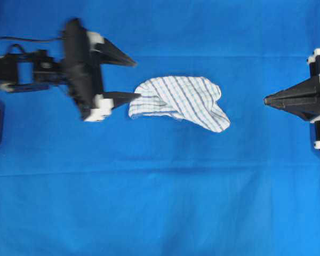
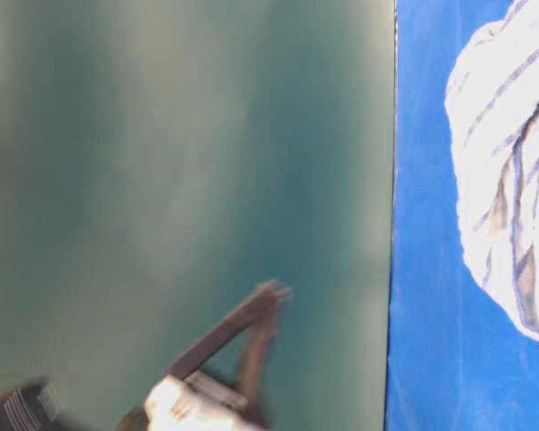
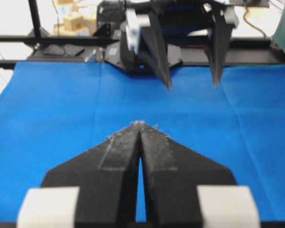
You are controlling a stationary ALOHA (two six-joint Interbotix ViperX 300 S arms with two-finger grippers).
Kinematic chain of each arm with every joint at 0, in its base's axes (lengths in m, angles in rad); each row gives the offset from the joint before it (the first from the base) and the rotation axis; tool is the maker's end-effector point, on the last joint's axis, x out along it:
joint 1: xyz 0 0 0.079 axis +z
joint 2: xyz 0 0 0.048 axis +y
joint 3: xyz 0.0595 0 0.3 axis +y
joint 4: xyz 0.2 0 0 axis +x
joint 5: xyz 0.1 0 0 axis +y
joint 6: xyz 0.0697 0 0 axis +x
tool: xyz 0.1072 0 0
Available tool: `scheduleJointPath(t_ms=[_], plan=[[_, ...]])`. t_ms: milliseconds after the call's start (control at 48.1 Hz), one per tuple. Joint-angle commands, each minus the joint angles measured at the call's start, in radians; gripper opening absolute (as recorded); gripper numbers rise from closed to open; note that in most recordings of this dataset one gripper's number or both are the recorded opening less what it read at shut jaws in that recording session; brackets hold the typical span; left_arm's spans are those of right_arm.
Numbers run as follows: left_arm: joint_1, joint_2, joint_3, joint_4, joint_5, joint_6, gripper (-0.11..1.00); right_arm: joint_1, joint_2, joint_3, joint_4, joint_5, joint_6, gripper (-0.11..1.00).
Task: Hand over the towel.
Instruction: 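Move the left gripper toward the left edge of the white checked towel, then close the left gripper on the towel's left edge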
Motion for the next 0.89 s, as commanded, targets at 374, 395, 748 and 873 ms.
scheduleJointPath(t_ms=[374,395,748,873], plan=[[0.012,0.44,-0.224,0.0,0.031,0.002,0.93,-0.002,0.034,-0.012,0.0,0.026,0.011,0.0],[0.011,0.449,-0.227,0.0,0.031,-0.003,0.93,-0.002,0.035,-0.012,-0.002,0.026,0.011,0.0],[0.014,0.479,-0.239,0.0,0.081,0.006,0.89,-0.002,0.049,-0.011,-0.002,0.028,0.011,0.0],[0.014,0.476,-0.241,0.0,0.101,0.015,0.63,-0.002,0.051,-0.011,-0.002,0.028,0.011,0.0]])
